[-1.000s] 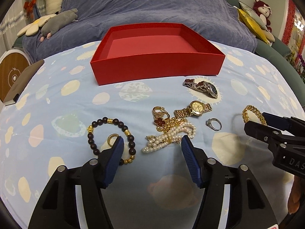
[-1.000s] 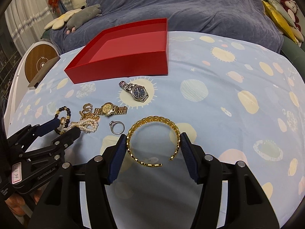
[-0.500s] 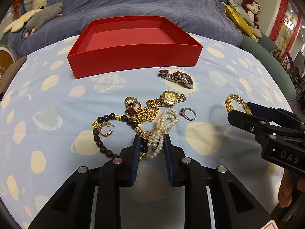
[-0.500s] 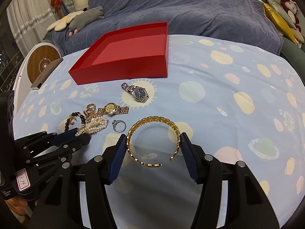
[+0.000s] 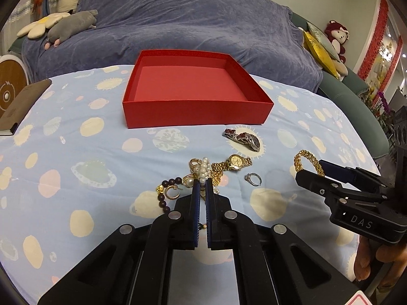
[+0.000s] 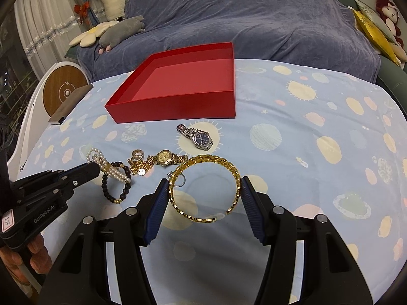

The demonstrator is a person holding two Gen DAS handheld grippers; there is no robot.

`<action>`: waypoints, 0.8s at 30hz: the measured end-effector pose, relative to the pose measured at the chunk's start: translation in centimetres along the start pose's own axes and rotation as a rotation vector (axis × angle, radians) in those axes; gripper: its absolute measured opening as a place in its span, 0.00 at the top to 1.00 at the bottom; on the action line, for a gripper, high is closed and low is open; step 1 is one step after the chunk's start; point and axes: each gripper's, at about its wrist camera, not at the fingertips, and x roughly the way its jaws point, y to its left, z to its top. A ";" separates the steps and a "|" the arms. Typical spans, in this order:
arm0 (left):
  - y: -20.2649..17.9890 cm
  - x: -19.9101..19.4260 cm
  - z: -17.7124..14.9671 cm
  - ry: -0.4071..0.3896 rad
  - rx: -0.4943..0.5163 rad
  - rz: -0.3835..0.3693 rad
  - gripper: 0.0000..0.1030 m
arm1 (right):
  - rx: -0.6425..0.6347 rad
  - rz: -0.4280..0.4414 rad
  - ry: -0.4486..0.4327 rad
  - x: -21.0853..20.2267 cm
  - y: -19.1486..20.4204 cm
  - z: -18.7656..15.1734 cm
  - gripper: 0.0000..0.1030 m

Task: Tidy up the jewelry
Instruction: 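Carry the gold bangle into the red box while the left gripper carries pearls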

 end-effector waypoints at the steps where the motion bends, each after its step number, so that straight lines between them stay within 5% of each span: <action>1: 0.2 -0.3 0.1 -0.008 -0.005 0.003 0.99 | -0.001 0.000 -0.001 0.0 0.1 0.0 0.47; 11: 1.9 -3.5 3.3 -0.079 -0.049 0.002 0.99 | -0.004 0.048 -0.040 -1.5 1.1 2.3 0.47; 18: 2.7 -4.2 9.6 -0.130 -0.012 0.019 0.99 | -0.052 0.069 -0.122 -2.7 1.8 9.3 0.47; 24: 3.0 -1.2 16.0 -0.173 0.032 0.058 0.99 | -0.079 0.049 -0.144 1.1 1.8 16.4 0.47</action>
